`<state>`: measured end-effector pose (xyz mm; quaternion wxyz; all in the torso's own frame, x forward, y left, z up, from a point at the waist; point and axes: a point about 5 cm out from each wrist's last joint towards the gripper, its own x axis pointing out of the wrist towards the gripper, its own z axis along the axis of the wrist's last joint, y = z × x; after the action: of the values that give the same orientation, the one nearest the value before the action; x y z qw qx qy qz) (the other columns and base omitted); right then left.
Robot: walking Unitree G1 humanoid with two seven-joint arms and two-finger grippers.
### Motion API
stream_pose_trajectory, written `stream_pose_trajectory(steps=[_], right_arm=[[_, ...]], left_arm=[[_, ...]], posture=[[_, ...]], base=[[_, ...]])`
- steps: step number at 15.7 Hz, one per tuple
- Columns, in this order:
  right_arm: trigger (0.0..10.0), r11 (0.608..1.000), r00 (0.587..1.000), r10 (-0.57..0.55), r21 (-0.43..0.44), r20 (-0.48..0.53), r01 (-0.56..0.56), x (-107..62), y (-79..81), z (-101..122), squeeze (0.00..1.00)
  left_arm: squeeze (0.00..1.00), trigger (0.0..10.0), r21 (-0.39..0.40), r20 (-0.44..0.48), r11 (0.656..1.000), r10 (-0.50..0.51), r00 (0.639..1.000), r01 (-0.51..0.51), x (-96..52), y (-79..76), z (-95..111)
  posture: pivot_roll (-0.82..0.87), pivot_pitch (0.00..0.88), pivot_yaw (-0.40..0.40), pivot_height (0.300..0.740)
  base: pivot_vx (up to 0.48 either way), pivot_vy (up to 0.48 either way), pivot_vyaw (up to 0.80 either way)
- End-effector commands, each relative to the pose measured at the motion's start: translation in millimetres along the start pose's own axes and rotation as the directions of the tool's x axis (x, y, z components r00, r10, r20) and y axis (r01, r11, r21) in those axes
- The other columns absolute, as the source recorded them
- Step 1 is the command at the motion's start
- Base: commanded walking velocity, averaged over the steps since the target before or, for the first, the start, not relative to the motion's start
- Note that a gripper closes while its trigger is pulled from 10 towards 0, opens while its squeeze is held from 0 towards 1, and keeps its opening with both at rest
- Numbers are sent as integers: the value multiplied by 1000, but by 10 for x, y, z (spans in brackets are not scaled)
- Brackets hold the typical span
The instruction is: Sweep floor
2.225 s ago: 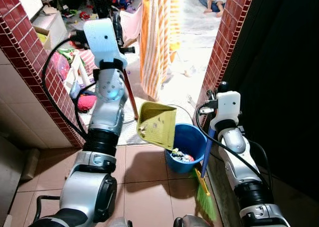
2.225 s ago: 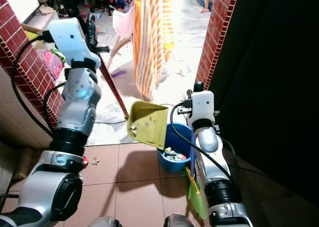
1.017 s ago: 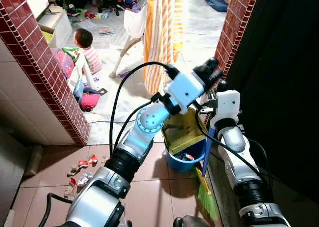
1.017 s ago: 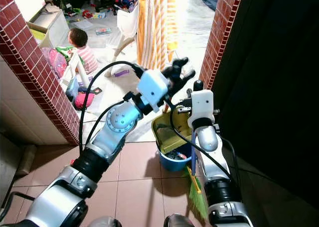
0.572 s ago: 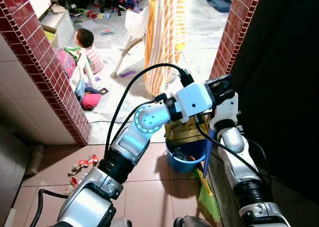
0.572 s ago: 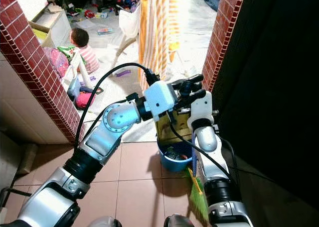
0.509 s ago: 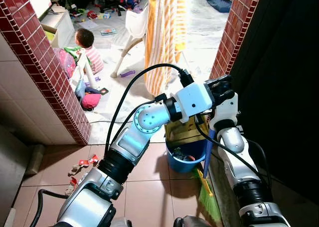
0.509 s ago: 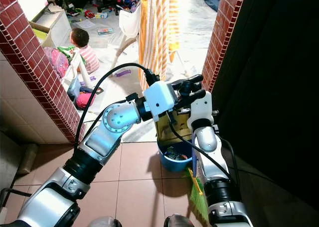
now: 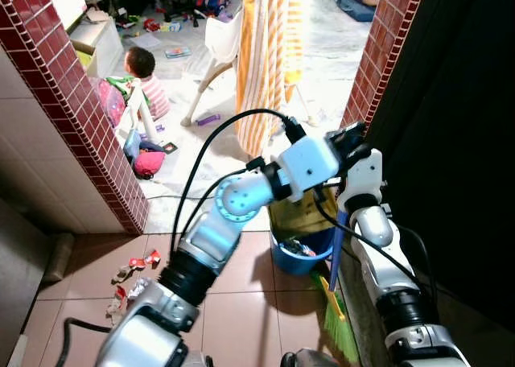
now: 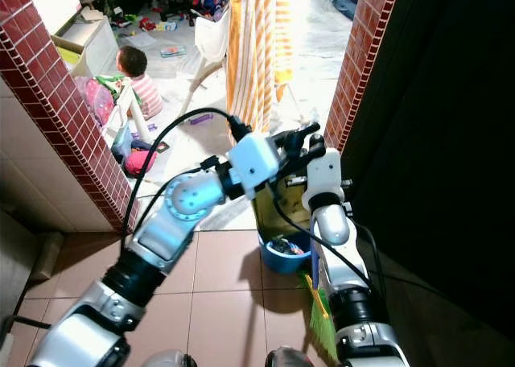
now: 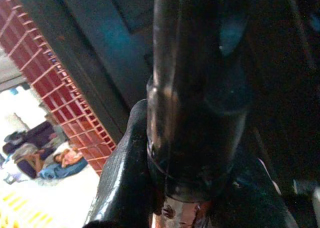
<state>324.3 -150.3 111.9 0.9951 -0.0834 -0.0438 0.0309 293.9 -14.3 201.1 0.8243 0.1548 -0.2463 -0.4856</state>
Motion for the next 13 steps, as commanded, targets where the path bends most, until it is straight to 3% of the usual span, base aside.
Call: stream_pose_trajectory(steps=[1,4,5,8,9,12,13], right_arm=[[10000,1000,995,-3,-4,96,3,77,-7,210,0],[10000,1000,995,-3,-4,101,3,90,-6,222,0],[10000,1000,995,-3,-4,103,4,94,-7,224,0],[10000,1000,995,0,-6,103,0,96,-8,220,0],[10000,1000,995,2,-7,104,-2,102,-5,225,0],[10000,1000,995,6,-6,104,-5,111,2,223,0],[10000,1000,995,8,-5,102,-7,105,11,215,0]], left_arm=[[0,10000,20,2,999,35,999,-35,28,92,30],[0,10000,9,36,990,142,989,-143,24,309,105],[0,10000,-3,77,970,243,967,-244,10,506,218],[0,10000,-5,146,917,395,907,-398,-55,814,414],[0,10000,4,185,853,513,838,-522,-159,1076,536],[0,10000,46,239,735,649,722,-676,-359,1429,730],[0,10000,94,237,641,729,643,-762,-512,1601,760]], posture=[[-108,0,15,740],[-107,0,15,740],[-106,0,13,740],[-104,0,10,740],[-102,0,8,740],[-95,0,3,740],[-93,0,1,740]], base=[[0,0,0],[0,0,0],[0,0,0],[0,0,0],[0,0,0],[0,0,0],[0,0,0]])
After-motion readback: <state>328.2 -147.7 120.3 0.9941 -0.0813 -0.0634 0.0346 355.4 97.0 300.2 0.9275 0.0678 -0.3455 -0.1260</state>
